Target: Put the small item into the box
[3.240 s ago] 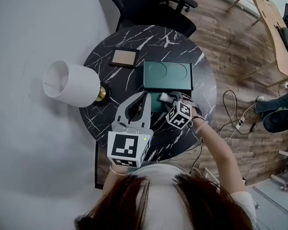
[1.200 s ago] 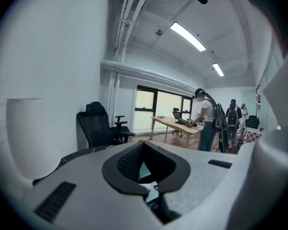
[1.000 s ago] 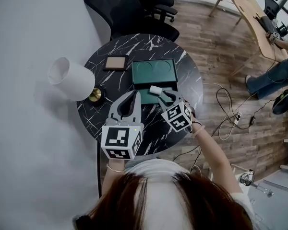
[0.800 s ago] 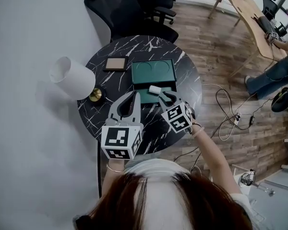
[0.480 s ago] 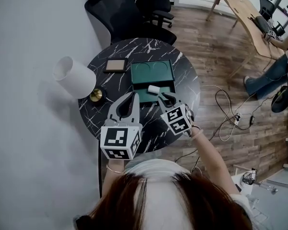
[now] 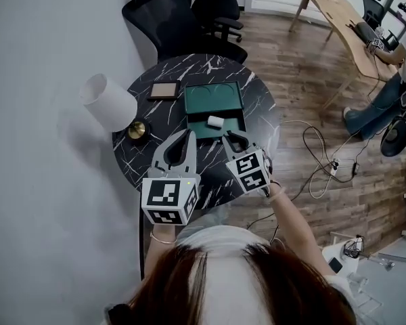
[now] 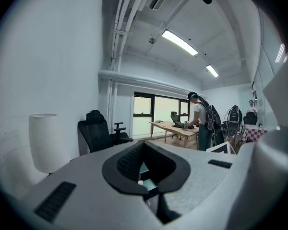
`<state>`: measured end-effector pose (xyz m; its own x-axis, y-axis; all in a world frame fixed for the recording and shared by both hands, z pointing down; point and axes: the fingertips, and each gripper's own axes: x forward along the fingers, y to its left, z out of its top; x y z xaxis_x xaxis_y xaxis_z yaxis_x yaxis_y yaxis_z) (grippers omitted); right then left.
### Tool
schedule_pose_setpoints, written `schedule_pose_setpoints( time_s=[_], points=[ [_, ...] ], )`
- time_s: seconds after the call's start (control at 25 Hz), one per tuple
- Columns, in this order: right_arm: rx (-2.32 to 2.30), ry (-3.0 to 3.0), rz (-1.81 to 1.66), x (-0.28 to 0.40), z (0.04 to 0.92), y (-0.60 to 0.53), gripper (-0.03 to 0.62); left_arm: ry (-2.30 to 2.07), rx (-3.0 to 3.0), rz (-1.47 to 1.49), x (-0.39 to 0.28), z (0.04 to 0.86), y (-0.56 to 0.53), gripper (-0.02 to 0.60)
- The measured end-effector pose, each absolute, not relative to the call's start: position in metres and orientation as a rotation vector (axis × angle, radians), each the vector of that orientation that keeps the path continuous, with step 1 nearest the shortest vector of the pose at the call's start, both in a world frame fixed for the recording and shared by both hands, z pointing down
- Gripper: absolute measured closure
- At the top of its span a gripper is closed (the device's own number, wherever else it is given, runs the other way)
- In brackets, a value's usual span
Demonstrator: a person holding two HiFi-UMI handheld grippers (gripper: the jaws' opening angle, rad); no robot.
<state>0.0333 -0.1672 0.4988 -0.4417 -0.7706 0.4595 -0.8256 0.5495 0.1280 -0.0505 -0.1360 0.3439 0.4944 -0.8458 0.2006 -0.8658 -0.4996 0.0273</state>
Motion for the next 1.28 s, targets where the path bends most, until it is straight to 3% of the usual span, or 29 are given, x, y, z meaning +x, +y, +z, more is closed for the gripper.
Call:
schedule_pose_setpoints(
  time_s=[1.28],
  points=[
    [1.579, -2.483, 0.183, 0.055, 0.405, -0.051, 0.563, -1.531, 2.64, 0.218, -0.048, 0.323, -0.034, 0.572]
  ],
)
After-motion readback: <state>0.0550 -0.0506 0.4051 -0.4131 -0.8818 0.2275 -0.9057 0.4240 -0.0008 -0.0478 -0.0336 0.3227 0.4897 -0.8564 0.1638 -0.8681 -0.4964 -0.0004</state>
